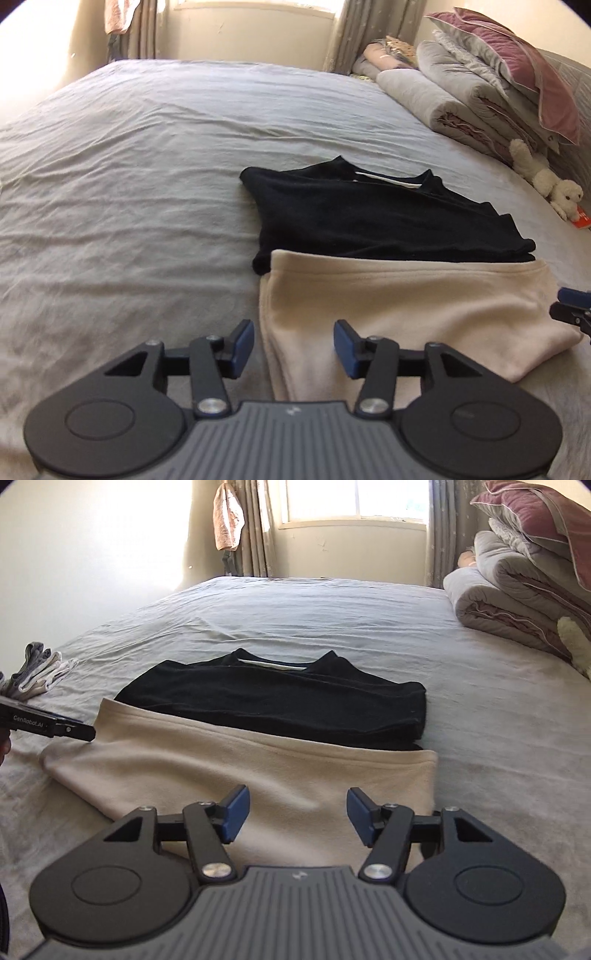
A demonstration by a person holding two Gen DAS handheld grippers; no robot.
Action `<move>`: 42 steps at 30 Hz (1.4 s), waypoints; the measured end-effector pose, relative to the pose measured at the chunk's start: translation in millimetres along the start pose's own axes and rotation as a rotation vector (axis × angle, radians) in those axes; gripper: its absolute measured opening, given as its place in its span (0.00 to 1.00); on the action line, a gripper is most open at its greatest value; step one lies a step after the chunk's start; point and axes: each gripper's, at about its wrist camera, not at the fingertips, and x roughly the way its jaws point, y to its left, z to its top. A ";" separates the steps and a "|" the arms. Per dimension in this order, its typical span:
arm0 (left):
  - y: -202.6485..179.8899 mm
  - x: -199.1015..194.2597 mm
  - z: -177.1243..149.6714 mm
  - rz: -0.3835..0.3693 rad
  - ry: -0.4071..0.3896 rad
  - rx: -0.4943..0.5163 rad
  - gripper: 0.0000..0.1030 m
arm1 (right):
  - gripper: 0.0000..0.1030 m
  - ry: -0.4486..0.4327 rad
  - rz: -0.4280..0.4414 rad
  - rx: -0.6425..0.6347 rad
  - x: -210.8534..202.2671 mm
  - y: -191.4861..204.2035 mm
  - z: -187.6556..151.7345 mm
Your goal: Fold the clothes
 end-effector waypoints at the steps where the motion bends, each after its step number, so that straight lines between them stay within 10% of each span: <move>1: 4.0 -0.4 2.1 -0.003 0.008 -0.029 0.48 | 0.61 0.000 -0.016 0.029 -4.1 -7.0 0.8; 8: 17.8 8.0 38.5 -0.057 -0.005 -0.112 0.47 | 0.61 0.036 -0.027 0.221 -3.8 -53.8 26.8; 26: 59.5 115.6 98.9 -0.222 0.001 -0.240 0.28 | 0.58 0.159 0.038 0.213 111.2 -113.1 78.0; 35: 62.1 134.7 101.4 -0.271 -0.064 -0.248 0.17 | 0.45 0.117 0.037 0.175 144.1 -120.9 88.1; 39: 60.3 134.3 98.6 -0.272 -0.106 -0.235 0.11 | 0.14 0.096 0.021 0.150 147.1 -116.5 91.1; 42: 55.9 128.2 96.7 -0.263 -0.143 -0.205 0.10 | 0.11 0.069 0.016 0.160 143.2 -115.4 94.0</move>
